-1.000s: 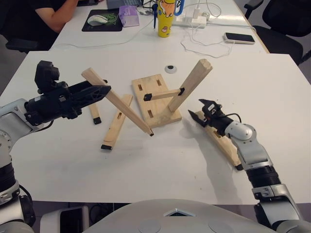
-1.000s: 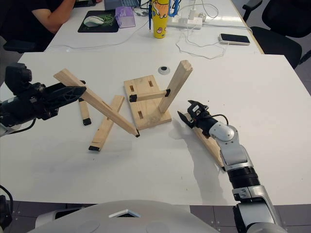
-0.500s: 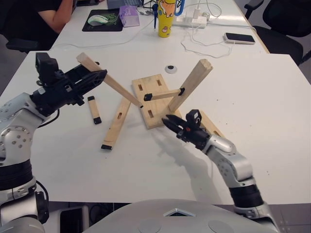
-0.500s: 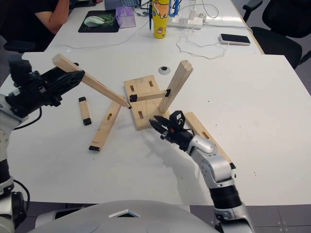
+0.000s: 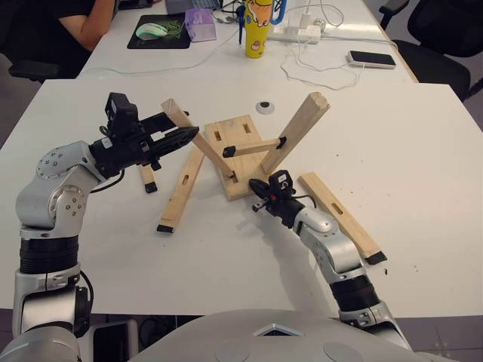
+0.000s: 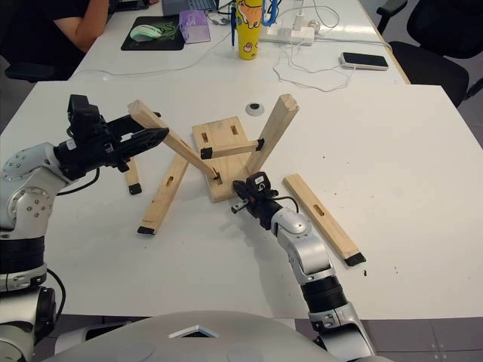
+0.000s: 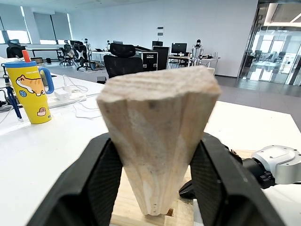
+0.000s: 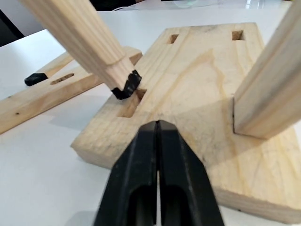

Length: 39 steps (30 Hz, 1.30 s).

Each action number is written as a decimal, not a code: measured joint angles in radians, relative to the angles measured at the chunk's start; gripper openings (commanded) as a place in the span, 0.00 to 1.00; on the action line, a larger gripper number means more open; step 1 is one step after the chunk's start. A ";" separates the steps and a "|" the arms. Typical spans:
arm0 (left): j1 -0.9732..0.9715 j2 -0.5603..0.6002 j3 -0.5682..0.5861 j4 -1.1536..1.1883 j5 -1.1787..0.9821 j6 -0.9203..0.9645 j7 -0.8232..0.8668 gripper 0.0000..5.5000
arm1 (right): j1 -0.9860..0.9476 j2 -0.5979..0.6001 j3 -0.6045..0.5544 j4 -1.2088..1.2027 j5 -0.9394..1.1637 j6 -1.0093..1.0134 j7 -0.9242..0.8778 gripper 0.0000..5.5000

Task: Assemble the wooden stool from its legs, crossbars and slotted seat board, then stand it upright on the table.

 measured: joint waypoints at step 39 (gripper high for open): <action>-0.060 0.081 -0.036 0.001 0.047 0.075 -0.116 0.37 | -0.017 0.068 0.010 0.025 -0.028 -0.007 -0.009 0.00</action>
